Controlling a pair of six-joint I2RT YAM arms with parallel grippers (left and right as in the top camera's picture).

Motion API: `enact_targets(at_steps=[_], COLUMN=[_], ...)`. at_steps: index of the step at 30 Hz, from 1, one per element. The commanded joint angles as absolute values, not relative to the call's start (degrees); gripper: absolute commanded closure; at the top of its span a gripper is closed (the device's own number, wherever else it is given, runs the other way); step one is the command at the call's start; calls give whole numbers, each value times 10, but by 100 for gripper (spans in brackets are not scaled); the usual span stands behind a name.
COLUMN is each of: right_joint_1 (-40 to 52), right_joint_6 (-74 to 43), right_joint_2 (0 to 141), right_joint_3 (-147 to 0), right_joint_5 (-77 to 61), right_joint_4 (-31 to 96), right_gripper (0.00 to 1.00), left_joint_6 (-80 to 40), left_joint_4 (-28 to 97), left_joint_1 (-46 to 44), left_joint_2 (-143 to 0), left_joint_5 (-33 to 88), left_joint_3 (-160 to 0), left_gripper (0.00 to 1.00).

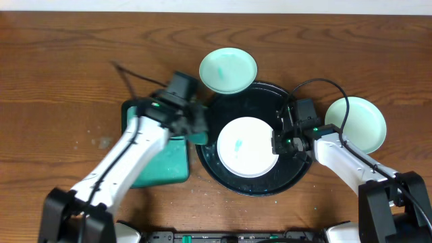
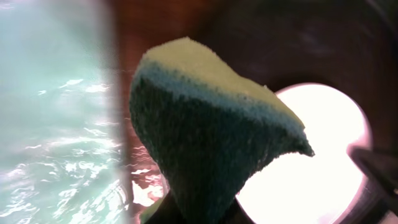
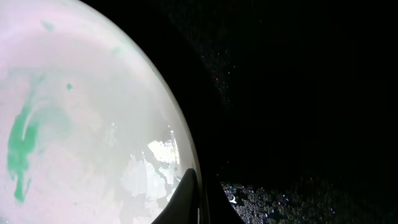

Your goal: Clean dirty plates on tray and stack at the side

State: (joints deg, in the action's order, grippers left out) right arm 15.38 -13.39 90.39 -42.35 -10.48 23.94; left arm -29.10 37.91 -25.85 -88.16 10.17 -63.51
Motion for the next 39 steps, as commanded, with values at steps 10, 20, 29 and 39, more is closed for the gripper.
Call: enact_targets(at_steps=[10, 20, 29, 39], right_joint_1=[154, 154, 154, 154], right_joint_6=[-152, -152, -152, -152], right_joint_2=[914, 914, 914, 914], right_joint_3=[-418, -418, -418, -418], right_joint_5=[-106, -106, -106, -106], right_joint_4=[245, 248, 249, 255], right_gripper=[99, 99, 99, 99], left_joint_6=[-375, -437, -323, -320], left_joint_4=[224, 348, 324, 178], left_joint_1=[-408, -360, -346, -411], left_joint_2=[-1085, -1108, -1113, -1178], left_joint_5=[190, 45, 22, 223], left_joint_3=[-646, -669, -695, -688], left_gripper=[93, 93, 93, 92])
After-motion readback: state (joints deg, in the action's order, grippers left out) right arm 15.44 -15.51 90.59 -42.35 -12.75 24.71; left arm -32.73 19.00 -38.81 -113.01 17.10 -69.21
